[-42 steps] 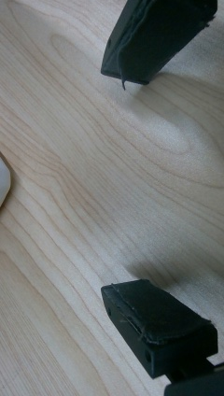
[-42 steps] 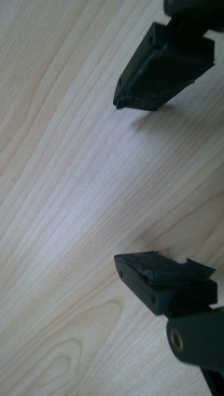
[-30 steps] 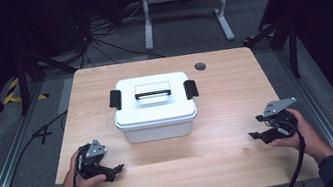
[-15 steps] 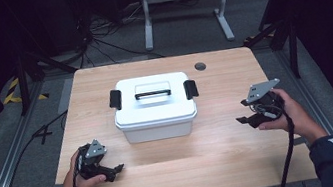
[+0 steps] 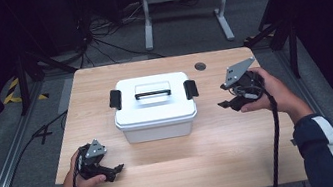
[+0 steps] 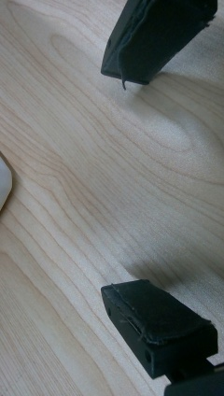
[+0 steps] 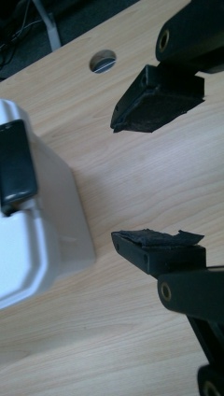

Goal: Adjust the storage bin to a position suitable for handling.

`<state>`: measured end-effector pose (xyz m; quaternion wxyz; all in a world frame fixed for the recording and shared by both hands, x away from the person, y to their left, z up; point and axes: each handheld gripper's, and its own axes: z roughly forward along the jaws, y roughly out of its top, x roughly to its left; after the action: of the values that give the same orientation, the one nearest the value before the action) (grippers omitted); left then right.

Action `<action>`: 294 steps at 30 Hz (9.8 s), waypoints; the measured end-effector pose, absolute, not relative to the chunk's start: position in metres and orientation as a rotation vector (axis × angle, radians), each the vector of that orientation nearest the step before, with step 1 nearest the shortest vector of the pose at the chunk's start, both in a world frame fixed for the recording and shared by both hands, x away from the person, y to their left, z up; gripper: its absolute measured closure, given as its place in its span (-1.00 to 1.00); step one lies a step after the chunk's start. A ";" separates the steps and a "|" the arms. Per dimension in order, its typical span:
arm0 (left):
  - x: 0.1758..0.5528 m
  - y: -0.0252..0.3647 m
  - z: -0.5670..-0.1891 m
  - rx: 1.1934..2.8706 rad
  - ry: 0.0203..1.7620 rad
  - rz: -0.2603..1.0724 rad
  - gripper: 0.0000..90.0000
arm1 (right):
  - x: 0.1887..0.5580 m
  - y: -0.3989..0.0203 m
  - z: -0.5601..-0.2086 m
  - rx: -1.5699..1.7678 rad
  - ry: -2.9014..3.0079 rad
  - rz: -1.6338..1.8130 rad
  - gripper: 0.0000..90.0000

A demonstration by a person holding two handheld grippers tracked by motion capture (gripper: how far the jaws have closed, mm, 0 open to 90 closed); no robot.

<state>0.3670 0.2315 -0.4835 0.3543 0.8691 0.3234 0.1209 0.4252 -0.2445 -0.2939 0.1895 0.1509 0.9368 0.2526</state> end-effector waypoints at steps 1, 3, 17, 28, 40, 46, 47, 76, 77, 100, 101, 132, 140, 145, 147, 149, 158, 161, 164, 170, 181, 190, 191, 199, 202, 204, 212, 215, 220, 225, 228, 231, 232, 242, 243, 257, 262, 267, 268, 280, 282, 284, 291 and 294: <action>0.367 0.232 -0.483 2.248 0.835 0.312 -0.99 | 0.428 -0.239 -0.291 0.415 2.629 0.716 -0.12; 0.367 0.232 -0.483 2.248 0.835 0.312 -0.99 | 0.430 -0.235 -0.289 0.414 2.630 0.717 -0.12; 0.367 0.232 -0.483 2.247 0.835 0.316 -0.99 | 0.452 -0.183 -0.276 0.247 2.680 0.670 -0.12; 0.366 0.232 -0.483 2.251 0.838 0.326 -0.99 | 0.466 -0.153 -0.273 0.173 2.702 0.607 -0.05; 0.364 0.231 -0.483 2.237 0.868 0.335 -0.99 | 0.479 -0.121 -0.275 0.093 2.728 0.560 0.00; 0.363 0.231 -0.483 2.237 0.883 0.339 -0.99 | 0.481 -0.105 -0.277 0.054 2.737 0.530 0.06; 0.363 0.231 -0.483 2.237 0.883 0.339 -0.99 | 0.481 -0.105 -0.277 0.054 2.737 0.530 0.06; 0.360 0.230 -0.482 2.230 0.924 0.344 -0.98 | 0.484 -0.056 -0.280 -0.089 2.724 0.471 0.86; 0.360 0.230 -0.482 2.231 0.928 0.340 -0.98 | 0.484 -0.056 -0.280 -0.097 2.725 0.469 0.87; 0.360 0.230 -0.482 2.231 0.927 0.340 -0.98 | 0.483 -0.060 -0.272 -0.094 2.689 0.515 0.88; 0.360 0.230 -0.482 2.230 0.928 0.340 -0.98 | 0.483 -0.060 -0.271 -0.097 2.684 0.517 0.88; 0.360 0.230 -0.482 2.230 0.929 0.340 -0.98 | 0.471 -0.104 -0.237 -0.077 2.615 0.593 0.88; 0.360 0.230 -0.482 2.230 0.929 0.339 -0.98 | 0.467 -0.129 -0.229 -0.056 2.594 0.619 0.88; 0.360 0.230 -0.482 2.230 0.925 0.343 -0.98 | 0.462 -0.148 -0.226 -0.023 2.584 0.624 0.88; 0.360 0.230 -0.482 2.230 0.925 0.343 -0.98 | 0.461 -0.155 -0.225 -0.016 2.582 0.627 0.88; 0.360 0.230 -0.482 2.230 0.929 0.339 -0.98 | 0.459 -0.167 -0.224 0.006 2.573 0.636 0.88; 0.360 0.230 -0.482 2.230 0.929 0.340 -0.98 | 0.455 -0.200 -0.223 0.059 2.563 0.638 0.87; 0.360 0.230 -0.482 2.230 0.925 0.343 -0.98 | 0.453 -0.212 -0.222 0.083 2.562 0.627 0.88; 0.360 0.230 -0.483 2.228 0.930 0.342 -0.98 | 0.451 -0.223 -0.221 0.103 2.554 0.616 0.87; 0.360 0.230 -0.483 2.225 0.925 0.349 -0.98 | 0.450 -0.244 -0.221 0.131 2.555 0.609 0.87; 0.360 0.230 -0.483 2.224 0.925 0.348 -0.98 | 0.449 -0.274 -0.221 0.192 2.560 0.601 0.87; 0.360 0.230 -0.482 2.233 0.922 0.346 -0.98 | 0.451 -0.298 -0.228 0.260 2.576 0.581 0.87; 0.360 0.230 -0.482 2.233 0.922 0.346 -0.98 | 0.451 -0.298 -0.228 0.260 2.576 0.581 0.87; 0.360 0.230 -0.482 2.234 0.922 0.345 -0.98 | 0.455 -0.311 -0.241 0.303 2.585 0.580 0.87; 0.360 0.230 -0.482 2.234 0.921 0.345 -0.98 | 0.456 -0.312 -0.245 0.308 2.587 0.586 0.87; 0.360 0.230 -0.482 2.234 0.921 0.345 -0.98 | 0.457 -0.312 -0.250 0.310 2.594 0.586 0.87; 0.360 0.230 -0.482 2.234 0.922 0.345 -0.98 | 0.466 -0.313 -0.273 0.334 2.622 0.569 0.87; 0.360 0.230 -0.482 2.234 0.920 0.346 -0.98 | 0.468 -0.313 -0.279 0.339 2.636 0.568 0.87; 0.360 0.230 -0.482 2.234 0.922 0.345 -0.98 | 0.474 -0.314 -0.295 0.362 2.665 0.551 0.87; 0.360 0.230 -0.483 2.232 0.922 0.348 -0.98 | 0.478 -0.314 -0.312 0.378 2.697 0.529 0.87; 0.360 0.230 -0.482 2.233 0.921 0.345 -0.98 | 0.480 -0.314 -0.321 0.400 2.713 0.513 0.87; 0.360 0.230 -0.483 2.228 0.921 0.349 -0.98 | 0.482 -0.315 -0.325 0.403 2.721 0.513 0.87; 0.360 0.230 -0.483 2.230 0.921 0.347 -0.98 | 0.482 -0.315 -0.327 0.407 2.722 0.513 0.87; 0.360 0.230 -0.483 2.233 0.921 0.345 -0.98 | 0.487 -0.316 -0.342 0.445 2.723 0.519 0.87; 0.360 0.230 -0.483 2.231 0.923 0.348 -0.98 | 0.488 -0.317 -0.344 0.448 2.722 0.524 0.87; 0.360 0.230 -0.483 2.232 0.921 0.346 -0.98 | 0.493 -0.315 -0.357 0.486 2.734 0.530 0.86; 0.360 0.230 -0.483 2.231 0.919 0.345 -0.99 | 0.494 -0.314 -0.362 0.493 2.745 0.509 0.84; 0.360 0.230 -0.483 2.231 0.919 0.345 -0.99 | 0.495 -0.315 -0.363 0.511 2.737 0.541 0.84; 0.360 0.230 -0.483 2.231 0.919 0.345 -0.99 | 0.495 -0.315 -0.362 0.508 2.732 0.556 0.84; 0.361 0.230 -0.483 2.233 0.914 0.344 -0.99 | 0.494 -0.316 -0.364 0.527 2.731 0.584 0.77; 0.361 0.230 -0.483 2.234 0.914 0.344 -0.99 | 0.493 -0.317 -0.362 0.539 2.714 0.618 0.76; 0.361 0.230 -0.483 2.233 0.915 0.342 -0.99 | 0.493 -0.317 -0.362 0.536 2.713 0.627 0.75; 0.361 0.230 -0.483 2.234 0.914 0.343 -0.99 | 0.488 -0.316 -0.360 0.559 2.687 0.671 0.59; 0.361 0.230 -0.483 2.234 0.914 0.343 -0.99 | 0.485 -0.316 -0.359 0.574 2.666 0.688 0.53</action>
<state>0.3609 0.2303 -0.4826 0.3448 0.8601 0.3520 0.1321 0.4854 -0.3156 -0.3593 0.1636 0.2014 0.9351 0.2414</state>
